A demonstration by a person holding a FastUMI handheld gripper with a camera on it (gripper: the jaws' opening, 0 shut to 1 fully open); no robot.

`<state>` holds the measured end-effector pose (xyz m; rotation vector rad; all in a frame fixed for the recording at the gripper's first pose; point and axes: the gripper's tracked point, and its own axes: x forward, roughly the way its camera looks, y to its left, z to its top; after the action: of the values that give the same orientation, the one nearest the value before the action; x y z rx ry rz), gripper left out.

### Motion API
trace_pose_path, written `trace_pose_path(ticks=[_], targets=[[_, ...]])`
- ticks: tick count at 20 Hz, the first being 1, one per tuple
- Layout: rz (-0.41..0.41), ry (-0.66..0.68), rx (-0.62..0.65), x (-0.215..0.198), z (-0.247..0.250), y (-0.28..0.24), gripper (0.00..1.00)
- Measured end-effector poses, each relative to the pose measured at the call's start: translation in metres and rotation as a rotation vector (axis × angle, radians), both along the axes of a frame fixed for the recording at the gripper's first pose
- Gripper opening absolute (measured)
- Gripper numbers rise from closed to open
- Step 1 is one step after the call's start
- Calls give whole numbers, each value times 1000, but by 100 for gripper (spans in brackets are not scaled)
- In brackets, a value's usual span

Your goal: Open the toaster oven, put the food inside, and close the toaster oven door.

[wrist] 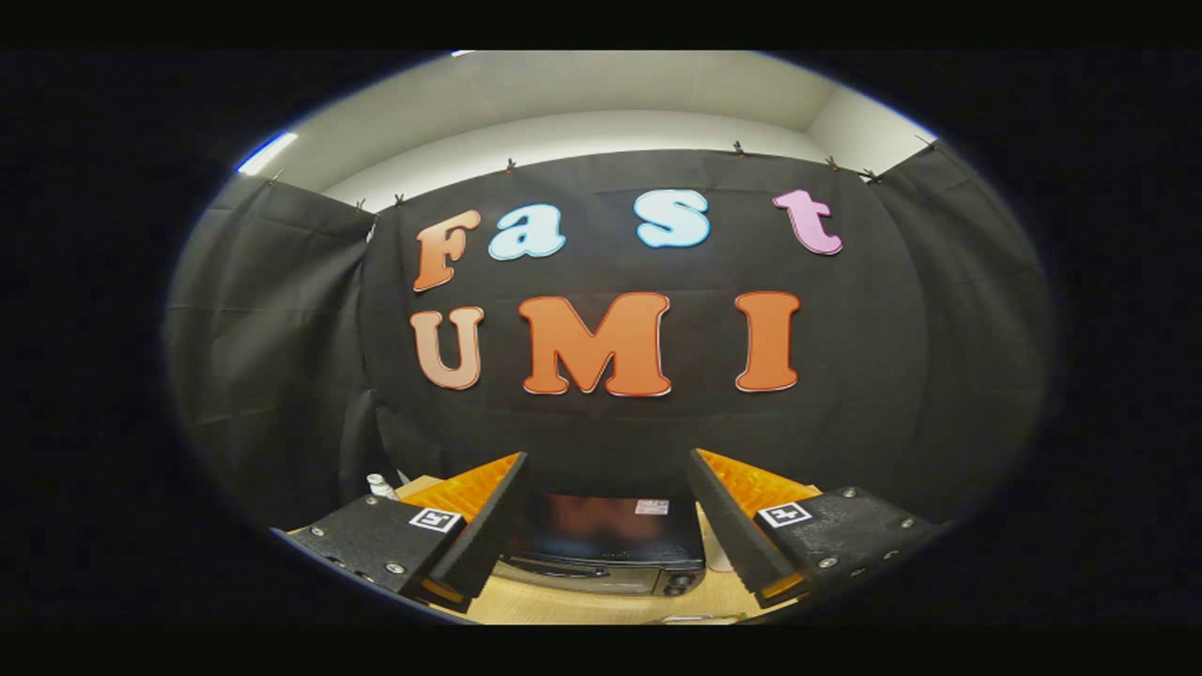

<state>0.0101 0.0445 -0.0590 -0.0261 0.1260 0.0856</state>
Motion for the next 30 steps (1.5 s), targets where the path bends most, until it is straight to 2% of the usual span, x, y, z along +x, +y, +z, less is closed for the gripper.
trace_pose_path(ticks=[17, 24, 29, 30], targets=[[78, 302, -4, 35, -161, 47, 99], [73, 423, -15, 51, -223, 56, 99], [62, 453, -51, 37, -251, 60, 99], [56, 400, -71, 41, -245, 60, 99]])
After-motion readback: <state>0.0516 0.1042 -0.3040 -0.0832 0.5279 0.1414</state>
